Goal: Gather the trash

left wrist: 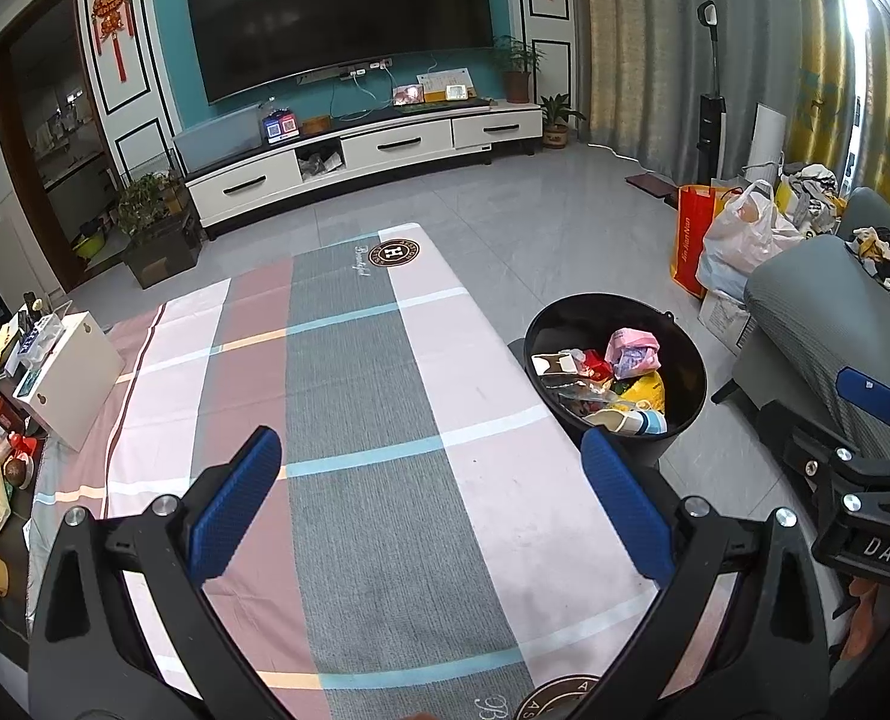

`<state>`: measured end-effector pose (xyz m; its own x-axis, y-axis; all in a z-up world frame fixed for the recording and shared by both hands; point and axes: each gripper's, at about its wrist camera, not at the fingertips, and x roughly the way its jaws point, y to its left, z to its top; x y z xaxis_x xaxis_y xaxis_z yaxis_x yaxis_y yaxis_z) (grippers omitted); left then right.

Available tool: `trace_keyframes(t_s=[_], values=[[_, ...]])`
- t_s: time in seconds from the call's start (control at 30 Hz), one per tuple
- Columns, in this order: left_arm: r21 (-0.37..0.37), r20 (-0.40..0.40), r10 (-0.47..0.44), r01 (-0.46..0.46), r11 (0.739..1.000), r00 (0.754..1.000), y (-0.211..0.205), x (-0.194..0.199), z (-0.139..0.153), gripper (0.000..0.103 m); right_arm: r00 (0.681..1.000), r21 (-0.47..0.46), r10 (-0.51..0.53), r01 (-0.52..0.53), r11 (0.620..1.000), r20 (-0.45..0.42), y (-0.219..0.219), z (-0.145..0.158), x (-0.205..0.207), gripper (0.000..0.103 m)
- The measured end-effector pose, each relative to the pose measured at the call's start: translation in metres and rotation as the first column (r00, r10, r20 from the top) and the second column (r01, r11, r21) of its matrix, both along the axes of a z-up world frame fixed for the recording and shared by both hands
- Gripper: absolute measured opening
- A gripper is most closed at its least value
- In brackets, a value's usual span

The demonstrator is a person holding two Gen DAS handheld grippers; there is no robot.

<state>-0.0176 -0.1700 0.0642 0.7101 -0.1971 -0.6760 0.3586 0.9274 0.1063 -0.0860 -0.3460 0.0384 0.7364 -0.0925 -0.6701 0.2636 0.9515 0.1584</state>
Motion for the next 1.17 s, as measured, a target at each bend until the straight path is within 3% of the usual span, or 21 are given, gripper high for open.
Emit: trace_keyframes(t_s=[1.17], values=[[0.001, -0.004, 0.011, -0.011, 1.0, 1.0, 0.0029, -0.0006, -0.0016, 0.1, 1.0, 0.001, 0.005, -0.005, 1.0, 0.0, 0.0009, -0.0003, 0.0015, 0.099]])
